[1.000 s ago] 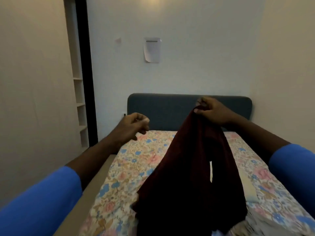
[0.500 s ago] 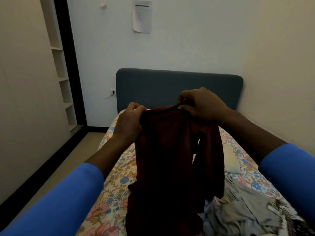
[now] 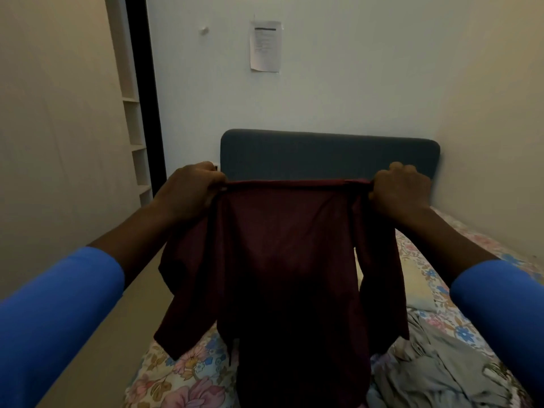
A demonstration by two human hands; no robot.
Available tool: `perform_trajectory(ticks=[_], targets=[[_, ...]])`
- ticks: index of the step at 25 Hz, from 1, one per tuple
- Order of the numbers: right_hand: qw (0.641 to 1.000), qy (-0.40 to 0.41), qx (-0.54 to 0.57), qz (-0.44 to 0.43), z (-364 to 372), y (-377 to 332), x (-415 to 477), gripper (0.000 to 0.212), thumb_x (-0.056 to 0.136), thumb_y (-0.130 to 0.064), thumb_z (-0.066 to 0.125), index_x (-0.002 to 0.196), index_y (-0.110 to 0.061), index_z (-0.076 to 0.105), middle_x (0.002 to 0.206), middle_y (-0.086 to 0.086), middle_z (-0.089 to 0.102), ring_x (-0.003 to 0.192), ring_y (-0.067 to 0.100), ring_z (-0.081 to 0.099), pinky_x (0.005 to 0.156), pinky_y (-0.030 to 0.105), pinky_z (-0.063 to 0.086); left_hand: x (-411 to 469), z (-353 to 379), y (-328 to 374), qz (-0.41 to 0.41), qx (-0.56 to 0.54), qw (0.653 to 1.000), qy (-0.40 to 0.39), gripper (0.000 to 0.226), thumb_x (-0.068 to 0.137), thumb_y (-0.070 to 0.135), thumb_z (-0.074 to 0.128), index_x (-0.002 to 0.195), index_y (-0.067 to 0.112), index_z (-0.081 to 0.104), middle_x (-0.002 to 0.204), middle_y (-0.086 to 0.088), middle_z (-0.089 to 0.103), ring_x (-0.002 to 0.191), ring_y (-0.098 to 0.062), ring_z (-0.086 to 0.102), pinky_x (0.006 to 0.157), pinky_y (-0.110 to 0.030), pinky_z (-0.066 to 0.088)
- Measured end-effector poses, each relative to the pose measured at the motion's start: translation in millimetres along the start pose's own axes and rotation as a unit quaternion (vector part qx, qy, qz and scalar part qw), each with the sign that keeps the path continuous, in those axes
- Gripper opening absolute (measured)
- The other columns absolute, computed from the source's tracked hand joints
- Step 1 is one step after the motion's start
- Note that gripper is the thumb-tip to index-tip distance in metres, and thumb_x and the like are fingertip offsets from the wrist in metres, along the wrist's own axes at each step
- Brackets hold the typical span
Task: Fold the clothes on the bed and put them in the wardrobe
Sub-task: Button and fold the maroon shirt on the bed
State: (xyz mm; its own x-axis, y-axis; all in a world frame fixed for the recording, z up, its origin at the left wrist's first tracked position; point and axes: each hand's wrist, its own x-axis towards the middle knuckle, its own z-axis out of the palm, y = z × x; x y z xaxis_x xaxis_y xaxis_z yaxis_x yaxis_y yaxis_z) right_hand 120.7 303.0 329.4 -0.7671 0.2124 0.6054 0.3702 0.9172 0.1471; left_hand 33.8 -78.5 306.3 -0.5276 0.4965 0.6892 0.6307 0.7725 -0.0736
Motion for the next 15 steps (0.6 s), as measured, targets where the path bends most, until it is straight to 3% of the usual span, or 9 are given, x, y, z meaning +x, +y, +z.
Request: perform_trajectory(ticks=[2,3,5,6,7,8,10,12,15], targets=[[0.973,-0.082,0.175,0.128,4.9,1.3,-7.6,0.024,0.099,-0.028,0.053,0.099,-0.006,0.063,0.095,0.015,0.062,0.090,0.037,0.065,0.072,0.037,0.047,-7.6,-5.1,6.3,-0.090,-0.115,0.989,-0.015,0.017,0.100,0.025,0.065,0.113,0.021,0.074,0.100,0.003,0.071,0.088,-0.016,0.065,0.081,-0.035,0.052],[0.901,-0.153,0.347,0.213,10.4,-1.8,-12.7,0.027,0.101,-0.024,0.050,0.106,-0.001,0.064,0.094,0.016,0.064,0.084,0.035,0.067,0.068,0.036,0.050,-16.1,-4.8,8.3,-0.114,-0.145,0.983,-0.008,0.012,0.098,0.029,0.068,0.107,0.024,0.073,0.095,0.006,0.071,0.083,-0.011,0.065,0.077,-0.033,0.053],[0.641,-0.262,0.637,0.340,26.1,-11.7,-23.8,0.030,0.106,-0.017,0.044,0.119,0.001,0.065,0.097,0.020,0.071,0.070,0.032,0.072,0.050,0.032,0.056,-36.3,-3.0,5.1,-0.091,-0.103,0.990,-0.030,0.019,0.092,0.041,0.073,0.095,0.023,0.067,0.083,0.005,0.068,0.073,-0.009,0.063,0.067,-0.033,0.055],[0.541,-0.277,0.704,0.368,34.2,-16.4,-29.2,0.031,0.107,-0.015,0.042,0.121,0.000,0.065,0.100,0.022,0.073,0.066,0.033,0.075,0.045,0.030,0.057,-45.2,-3.6,4.7,-0.053,-0.043,0.994,-0.085,0.025,0.093,0.044,0.070,0.095,0.020,0.065,0.081,0.001,0.068,0.069,-0.011,0.061,0.066,-0.036,0.056],[0.479,-0.267,0.745,0.380,40.0,-21.3,-31.9,0.032,0.107,-0.013,0.041,0.123,0.000,0.065,0.105,0.023,0.073,0.067,0.035,0.076,0.043,0.029,0.057,-50.8,-4.5,5.2,-0.022,0.012,0.991,-0.132,0.029,0.097,0.046,0.063,0.099,0.017,0.065,0.082,-0.002,0.069,0.068,-0.014,0.061,0.068,-0.039,0.057],[0.439,-0.242,0.775,0.385,40.4,-28.3,-31.9,0.033,0.106,-0.011,0.042,0.126,-0.001,0.065,0.112,0.024,0.072,0.069,0.037,0.076,0.044,0.030,0.057,-52.2,-6.2,4.5,-0.009,0.043,0.988,-0.146,0.032,0.100,0.045,0.057,0.103,0.014,0.066,0.082,-0.005,0.069,0.068,-0.016,0.061,0.070,-0.041,0.058],[0.386,-0.184,0.820,0.381,30.9,-40.5,-25.1,0.032,0.105,-0.011,0.046,0.129,-0.002,0.065,0.120,0.022,0.070,0.079,0.037,0.075,0.046,0.032,0.058,-43.7,-11.7,3.9,-0.048,0.011,0.995,-0.091,0.032,0.104,0.037,0.053,0.107,0.011,0.070,0.087,-0.008,0.070,0.075,-0.021,0.065,0.077,-0.040,0.056],[0.374,-0.140,0.830,0.390,14.0,-50.8,-16.4,0.030,0.104,-0.012,0.047,0.128,-0.005,0.065,0.117,0.020,0.071,0.090,0.036,0.073,0.046,0.033,0.058,-33.9,-16.1,5.0,-0.110,-0.030,0.993,-0.033,0.022,0.104,0.026,0.057,0.115,0.012,0.069,0.100,-0.010,0.069,0.090,-0.025,0.064,0.082,-0.038,0.051],[0.382,-0.076,0.826,0.407,2.3,-59.8,-8.4,0.029,0.105,-0.010,0.046,0.128,-0.006,0.062,0.113,0.018,0.071,0.090,0.034,0.072,0.048,0.035,0.059,-32.1,-12.3,5.0,-0.129,0.026,0.982,-0.134,0.031,0.096,0.015,0.068,0.125,0.018,0.057,0.116,-0.010,0.066,0.102,-0.026,0.063,0.087,-0.041,0.054]])
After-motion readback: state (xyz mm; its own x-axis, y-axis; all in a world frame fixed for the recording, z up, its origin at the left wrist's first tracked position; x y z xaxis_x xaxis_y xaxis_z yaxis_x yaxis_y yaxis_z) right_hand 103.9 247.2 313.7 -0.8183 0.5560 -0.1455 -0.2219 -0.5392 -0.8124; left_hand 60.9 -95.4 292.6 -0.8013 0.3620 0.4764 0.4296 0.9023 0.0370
